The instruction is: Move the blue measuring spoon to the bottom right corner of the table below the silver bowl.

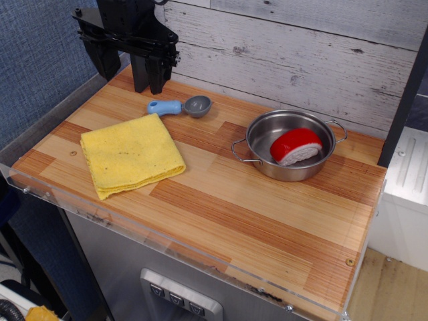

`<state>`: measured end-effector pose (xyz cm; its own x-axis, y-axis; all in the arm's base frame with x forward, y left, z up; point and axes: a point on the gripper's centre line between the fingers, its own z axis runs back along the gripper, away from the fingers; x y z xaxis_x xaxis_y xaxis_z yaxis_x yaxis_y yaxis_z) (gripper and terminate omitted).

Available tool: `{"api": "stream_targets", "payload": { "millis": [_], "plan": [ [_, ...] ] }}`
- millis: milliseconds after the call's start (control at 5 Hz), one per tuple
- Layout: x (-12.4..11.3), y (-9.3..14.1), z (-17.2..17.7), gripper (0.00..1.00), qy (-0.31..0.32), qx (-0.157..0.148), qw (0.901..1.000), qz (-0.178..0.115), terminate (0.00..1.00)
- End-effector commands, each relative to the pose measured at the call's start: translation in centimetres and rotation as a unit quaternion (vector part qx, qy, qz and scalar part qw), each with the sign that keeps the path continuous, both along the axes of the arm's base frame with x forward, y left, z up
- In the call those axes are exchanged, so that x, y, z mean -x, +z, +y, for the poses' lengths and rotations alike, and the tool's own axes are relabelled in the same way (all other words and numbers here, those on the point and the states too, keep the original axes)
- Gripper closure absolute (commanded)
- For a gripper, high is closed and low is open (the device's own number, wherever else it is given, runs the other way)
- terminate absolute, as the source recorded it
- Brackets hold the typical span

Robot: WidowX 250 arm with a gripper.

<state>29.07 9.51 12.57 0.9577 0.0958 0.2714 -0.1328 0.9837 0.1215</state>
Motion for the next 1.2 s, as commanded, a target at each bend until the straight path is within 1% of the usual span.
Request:
{"api": "stream_targets", "payload": {
  "millis": [0,200,400,600,800,1000],
  "plan": [
    [0.0,0.0,0.0,0.0,0.0,0.0,1.0,0.0,0.0],
    [-1.5,-0.2,1.0,0.0,0.105,0.047,0.9933,-0.005,0.0],
    [-2.9,-0.5,1.6,0.0,0.23,0.084,0.9697,0.006,0.0],
    [-3.8,-0.9,2.4,0.0,0.335,0.126,0.9336,0.016,0.0],
    [-3.6,-1.5,3.4,0.0,0.443,0.198,0.8743,0.003,0.0],
    [-3.4,-2.0,3.6,0.0,0.545,0.208,0.8119,-0.018,0.0]
  ]
}}
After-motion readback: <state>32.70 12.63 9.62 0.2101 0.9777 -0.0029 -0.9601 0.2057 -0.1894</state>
